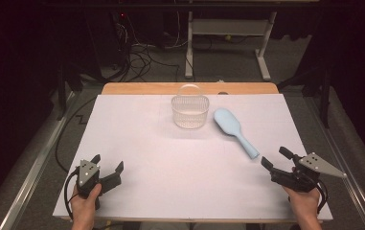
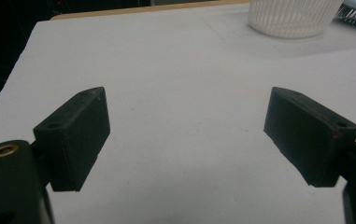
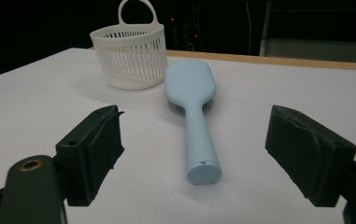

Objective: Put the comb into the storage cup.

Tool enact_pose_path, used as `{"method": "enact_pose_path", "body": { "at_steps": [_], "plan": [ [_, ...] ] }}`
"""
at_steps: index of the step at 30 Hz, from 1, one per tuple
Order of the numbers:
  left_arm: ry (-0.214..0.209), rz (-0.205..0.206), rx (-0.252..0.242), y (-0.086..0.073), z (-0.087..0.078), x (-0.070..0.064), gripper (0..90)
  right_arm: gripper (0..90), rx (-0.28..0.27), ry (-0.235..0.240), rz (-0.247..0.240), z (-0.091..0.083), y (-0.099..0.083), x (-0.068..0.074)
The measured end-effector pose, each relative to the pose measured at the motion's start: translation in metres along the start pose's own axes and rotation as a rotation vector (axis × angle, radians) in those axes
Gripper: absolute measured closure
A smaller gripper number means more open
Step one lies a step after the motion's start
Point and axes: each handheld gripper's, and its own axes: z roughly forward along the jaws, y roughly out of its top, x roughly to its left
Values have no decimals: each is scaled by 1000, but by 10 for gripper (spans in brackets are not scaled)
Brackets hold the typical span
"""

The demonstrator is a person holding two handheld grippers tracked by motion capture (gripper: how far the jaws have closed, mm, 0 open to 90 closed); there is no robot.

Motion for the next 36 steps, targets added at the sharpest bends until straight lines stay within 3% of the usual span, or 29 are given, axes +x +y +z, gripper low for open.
{"method": "enact_pose_path", "body": {
  "at_steps": [36],
  "plan": [
    [-1,-8,-5,-1,-2,-1,152,204,43,15,-14,40,11,6]
  ]
}}
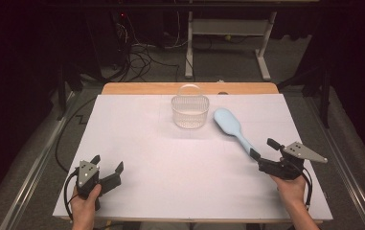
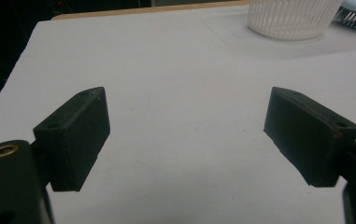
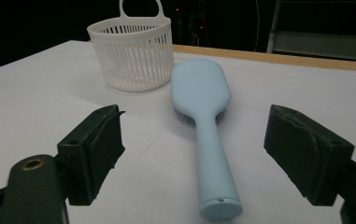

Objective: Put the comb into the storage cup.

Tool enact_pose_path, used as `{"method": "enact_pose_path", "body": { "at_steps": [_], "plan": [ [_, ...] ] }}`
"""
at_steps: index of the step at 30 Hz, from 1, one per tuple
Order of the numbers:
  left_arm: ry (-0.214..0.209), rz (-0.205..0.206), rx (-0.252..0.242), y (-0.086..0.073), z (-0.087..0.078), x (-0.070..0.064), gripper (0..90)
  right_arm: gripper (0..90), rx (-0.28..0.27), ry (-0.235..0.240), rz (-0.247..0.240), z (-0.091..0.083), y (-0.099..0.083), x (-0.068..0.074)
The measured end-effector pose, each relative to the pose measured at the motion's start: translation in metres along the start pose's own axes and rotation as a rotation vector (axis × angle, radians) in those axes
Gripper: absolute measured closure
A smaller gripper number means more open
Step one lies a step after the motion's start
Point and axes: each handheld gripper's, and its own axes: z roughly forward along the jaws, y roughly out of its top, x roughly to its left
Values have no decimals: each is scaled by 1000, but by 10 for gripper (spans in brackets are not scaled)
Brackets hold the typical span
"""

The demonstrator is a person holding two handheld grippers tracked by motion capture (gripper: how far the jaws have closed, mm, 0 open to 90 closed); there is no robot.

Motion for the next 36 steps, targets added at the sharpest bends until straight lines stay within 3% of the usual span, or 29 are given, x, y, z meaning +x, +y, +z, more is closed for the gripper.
{"method": "enact_pose_path", "body": {
  "at_steps": [13,36],
  "plan": [
    [0,3,1,0,0,-1,152,235,49,-18,14,19,4,-1],
    [-4,-1,1,0,0,0,152,246,110,-5,42,47,17,-2]
  ]
}}
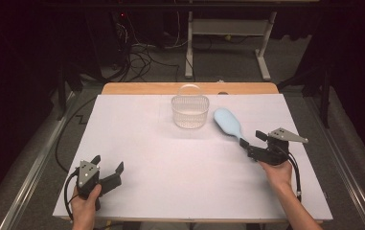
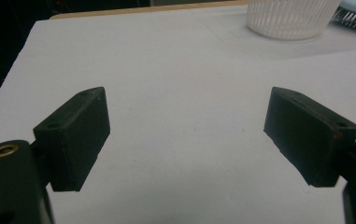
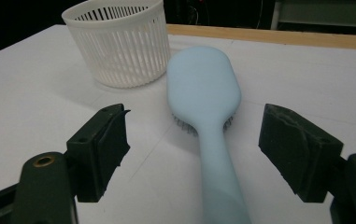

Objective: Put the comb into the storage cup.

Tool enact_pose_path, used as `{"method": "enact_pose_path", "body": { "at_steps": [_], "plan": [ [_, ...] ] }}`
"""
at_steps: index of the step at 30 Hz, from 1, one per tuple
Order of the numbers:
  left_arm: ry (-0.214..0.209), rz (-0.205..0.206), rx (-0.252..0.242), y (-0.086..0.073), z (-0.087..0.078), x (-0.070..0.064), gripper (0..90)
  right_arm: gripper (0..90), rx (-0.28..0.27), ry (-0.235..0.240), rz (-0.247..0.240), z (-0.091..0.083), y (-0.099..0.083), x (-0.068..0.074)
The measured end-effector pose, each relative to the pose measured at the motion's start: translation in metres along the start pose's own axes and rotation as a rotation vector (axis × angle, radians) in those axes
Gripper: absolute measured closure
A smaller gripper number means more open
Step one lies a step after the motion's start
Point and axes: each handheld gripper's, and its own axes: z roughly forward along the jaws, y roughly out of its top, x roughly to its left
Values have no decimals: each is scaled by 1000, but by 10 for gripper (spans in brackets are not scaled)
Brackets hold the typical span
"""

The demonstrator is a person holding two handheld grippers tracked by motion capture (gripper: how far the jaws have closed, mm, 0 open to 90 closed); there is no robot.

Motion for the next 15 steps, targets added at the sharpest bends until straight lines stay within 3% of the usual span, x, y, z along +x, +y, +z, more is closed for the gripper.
{"method": "enact_pose_path", "body": {
  "at_steps": [8,15],
  "plan": [
    [2,0,0,0,0,0,152,249,44,2,-1,9,8,-1],
    [1,1,1,0,0,0,152,305,143,17,24,17,19,-5]
  ]
}}
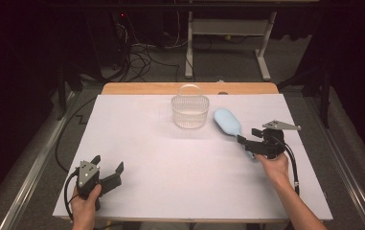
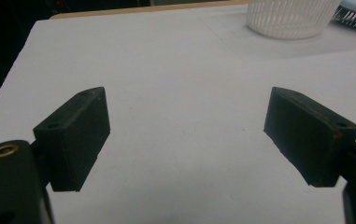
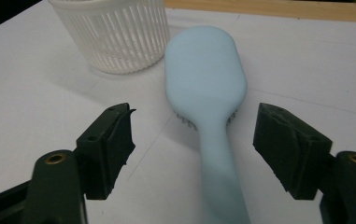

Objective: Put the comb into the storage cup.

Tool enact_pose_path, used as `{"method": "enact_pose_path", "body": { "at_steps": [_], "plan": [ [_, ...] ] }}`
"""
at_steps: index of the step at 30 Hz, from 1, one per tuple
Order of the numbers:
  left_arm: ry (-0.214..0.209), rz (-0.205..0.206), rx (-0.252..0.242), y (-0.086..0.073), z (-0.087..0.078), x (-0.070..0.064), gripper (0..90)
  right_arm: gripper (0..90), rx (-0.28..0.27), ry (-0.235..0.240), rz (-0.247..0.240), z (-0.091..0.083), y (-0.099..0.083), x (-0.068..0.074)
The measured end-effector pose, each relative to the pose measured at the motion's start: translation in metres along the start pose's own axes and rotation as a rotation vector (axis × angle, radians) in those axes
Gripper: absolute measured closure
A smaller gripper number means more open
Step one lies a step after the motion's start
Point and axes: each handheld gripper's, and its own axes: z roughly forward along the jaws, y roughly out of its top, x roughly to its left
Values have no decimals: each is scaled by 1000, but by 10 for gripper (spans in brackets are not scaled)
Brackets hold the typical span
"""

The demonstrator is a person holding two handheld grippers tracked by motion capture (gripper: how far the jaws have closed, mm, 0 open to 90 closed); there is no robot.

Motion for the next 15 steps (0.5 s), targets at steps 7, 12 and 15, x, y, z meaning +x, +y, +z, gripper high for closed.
{"method": "enact_pose_path", "body": {
  "at_steps": [7,12,15],
  "plan": [
    [-3,2,1,0,0,0,152,311,67,-7,-17,3,8,1],
    [-5,3,2,0,1,0,152,312,122,-4,-48,6,15,0],
    [-6,3,2,0,1,0,152,317,159,2,-55,9,17,0]
  ]
}}
